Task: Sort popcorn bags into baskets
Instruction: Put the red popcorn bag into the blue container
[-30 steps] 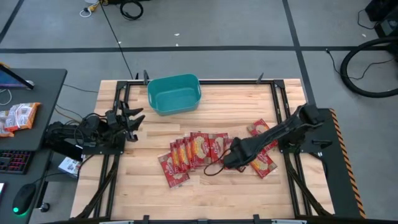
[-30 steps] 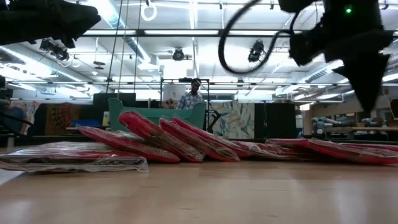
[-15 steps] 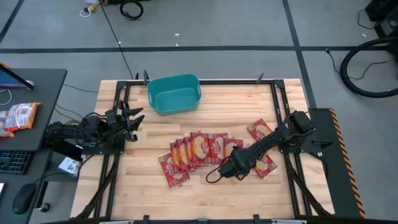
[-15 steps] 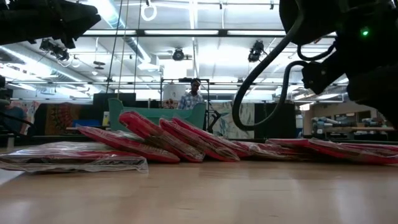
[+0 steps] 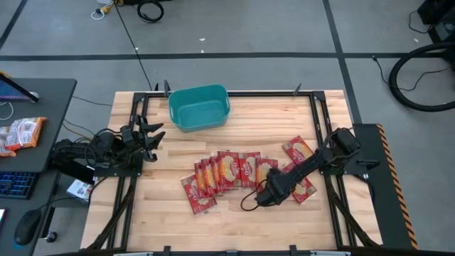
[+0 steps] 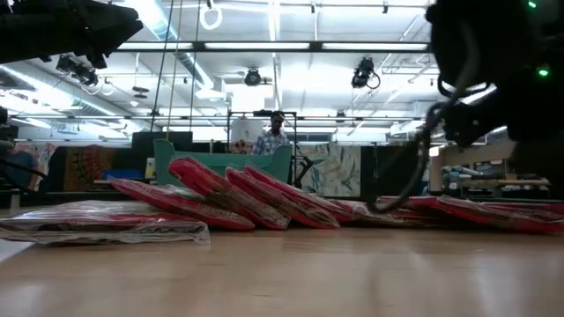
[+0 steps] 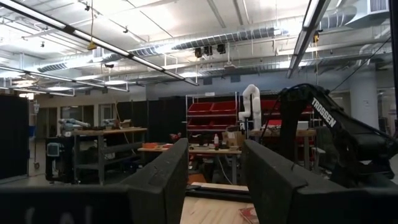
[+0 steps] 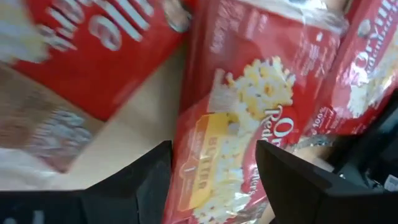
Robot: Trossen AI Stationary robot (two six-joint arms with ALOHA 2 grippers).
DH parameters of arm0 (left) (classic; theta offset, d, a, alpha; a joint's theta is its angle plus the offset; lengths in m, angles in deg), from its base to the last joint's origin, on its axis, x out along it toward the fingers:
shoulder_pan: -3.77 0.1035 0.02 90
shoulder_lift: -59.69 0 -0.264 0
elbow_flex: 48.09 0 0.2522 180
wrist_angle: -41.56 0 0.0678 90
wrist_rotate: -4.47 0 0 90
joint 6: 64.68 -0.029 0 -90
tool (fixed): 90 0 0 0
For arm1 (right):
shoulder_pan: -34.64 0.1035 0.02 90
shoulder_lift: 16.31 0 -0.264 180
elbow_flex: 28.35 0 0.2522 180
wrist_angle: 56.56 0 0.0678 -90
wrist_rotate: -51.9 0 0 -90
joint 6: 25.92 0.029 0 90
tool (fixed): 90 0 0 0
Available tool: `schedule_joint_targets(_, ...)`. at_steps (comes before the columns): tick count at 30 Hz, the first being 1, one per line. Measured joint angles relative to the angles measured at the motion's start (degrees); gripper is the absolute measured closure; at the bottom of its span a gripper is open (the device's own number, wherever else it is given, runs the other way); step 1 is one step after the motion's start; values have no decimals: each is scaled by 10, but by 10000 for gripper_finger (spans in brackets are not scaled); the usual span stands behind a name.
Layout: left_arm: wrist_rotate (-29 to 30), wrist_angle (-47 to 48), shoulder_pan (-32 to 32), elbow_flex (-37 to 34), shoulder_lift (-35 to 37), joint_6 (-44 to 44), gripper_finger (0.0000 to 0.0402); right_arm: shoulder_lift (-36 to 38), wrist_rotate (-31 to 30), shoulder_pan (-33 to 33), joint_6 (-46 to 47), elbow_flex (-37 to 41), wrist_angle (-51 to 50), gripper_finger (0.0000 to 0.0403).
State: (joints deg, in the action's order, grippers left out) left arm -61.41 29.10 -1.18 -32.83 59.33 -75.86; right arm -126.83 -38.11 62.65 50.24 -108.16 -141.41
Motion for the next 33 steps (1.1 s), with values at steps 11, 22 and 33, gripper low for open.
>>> schedule_joint_targets(11,0,0,0,0,0,0,246,0,13,16,2,34,9,256)
schedule_joint_targets(22,0,0,0,0,0,0,246,0,-20,7,-48,-22,-25,386)
schedule_joint_targets(33,0,1,0,0,0,0,246,2,-195,-41,-137,-228,-183,392)
